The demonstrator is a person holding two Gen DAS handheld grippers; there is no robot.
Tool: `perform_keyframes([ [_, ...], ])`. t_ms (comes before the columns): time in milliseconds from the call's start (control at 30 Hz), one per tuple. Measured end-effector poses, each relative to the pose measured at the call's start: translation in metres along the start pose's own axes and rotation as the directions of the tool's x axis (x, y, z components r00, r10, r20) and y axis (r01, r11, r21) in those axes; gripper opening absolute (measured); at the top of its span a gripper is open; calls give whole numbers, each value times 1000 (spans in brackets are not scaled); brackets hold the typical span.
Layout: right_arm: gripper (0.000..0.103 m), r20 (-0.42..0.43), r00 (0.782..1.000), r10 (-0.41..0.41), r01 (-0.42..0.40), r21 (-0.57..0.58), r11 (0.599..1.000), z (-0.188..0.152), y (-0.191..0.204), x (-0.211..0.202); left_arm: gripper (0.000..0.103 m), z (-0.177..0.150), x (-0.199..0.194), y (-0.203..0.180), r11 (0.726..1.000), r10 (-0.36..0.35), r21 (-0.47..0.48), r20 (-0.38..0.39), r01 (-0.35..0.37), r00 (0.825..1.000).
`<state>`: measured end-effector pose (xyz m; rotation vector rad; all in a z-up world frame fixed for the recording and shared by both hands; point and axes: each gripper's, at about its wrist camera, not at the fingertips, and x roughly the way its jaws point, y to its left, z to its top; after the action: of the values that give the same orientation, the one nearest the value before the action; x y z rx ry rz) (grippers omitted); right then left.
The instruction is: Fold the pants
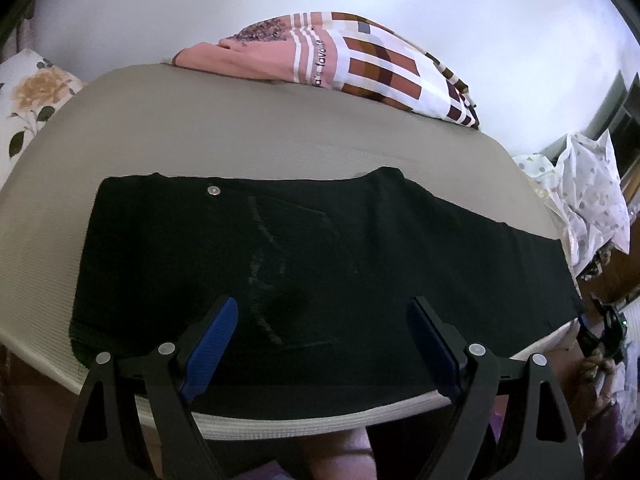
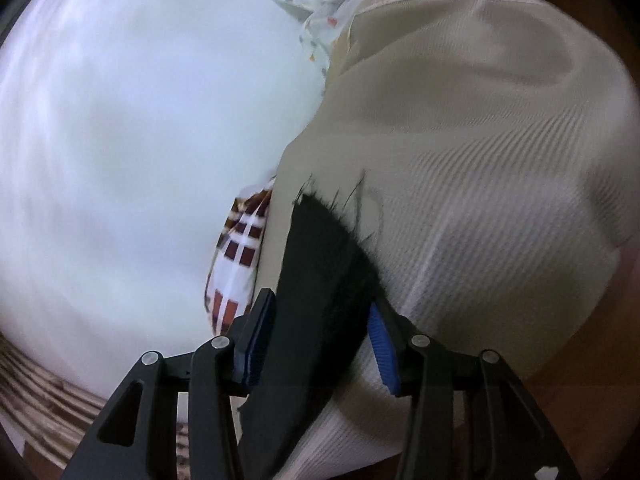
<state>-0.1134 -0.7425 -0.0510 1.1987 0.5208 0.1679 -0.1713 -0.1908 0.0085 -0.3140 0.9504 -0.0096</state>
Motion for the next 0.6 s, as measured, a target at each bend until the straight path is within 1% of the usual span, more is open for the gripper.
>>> perform_keyframes([
  [33, 46, -12, 1000, 13, -13, -2, 1000, -3, 3, 4, 86, 0, 1, -1, 1000, -6, -1, -2, 6, 1000],
  [133, 46, -38, 999, 3, -4, -27, 1000, -5, 8, 14, 86, 0, 4, -5, 1000, -14, 11, -9, 14, 1000],
  [200, 45, -39, 999, 4, -4, -15, 1000, -3, 8, 19, 86, -1, 4, -8, 1000, -17, 20, -9, 17, 1000],
  [333, 44, -46, 998, -40, 38, -45, 998, 0, 16, 27, 86, -1, 4, -9, 999, -24, 27, -7, 24, 1000],
  [367, 39, -45, 997, -56, 54, -54, 997, 0, 17, 28, 86, -2, 4, -9, 999, -28, 26, -3, 28, 1000],
  [400, 25, -47, 996, -77, 74, -61, 995, -1, 16, 27, 86, -2, 4, -8, 999, -30, 25, 1, 30, 1000],
  [433, 5, -51, 993, -110, 107, -62, 992, 0, 12, 28, 86, -2, 3, -8, 999, -32, 26, 6, 32, 999],
  [467, 2, -56, 989, -135, 132, -43, 990, 1, 5, 28, 86, -1, 3, -8, 999, -31, 29, 7, 30, 1000],
  [500, 2, -63, 994, -94, 95, 7, 995, 2, -5, 26, 86, 0, 3, -8, 999, -24, 35, 8, 24, 1000],
  [533, 2, -63, 995, -72, 75, 37, 997, 2, -12, 25, 86, 1, 2, -8, 999, -5, 45, 16, 4, 1000],
  [600, 2, -54, 992, -112, 112, -7, 994, 0, -7, 24, 86, 3, 1, -8, 998, 25, 56, 31, -27, 999],
])
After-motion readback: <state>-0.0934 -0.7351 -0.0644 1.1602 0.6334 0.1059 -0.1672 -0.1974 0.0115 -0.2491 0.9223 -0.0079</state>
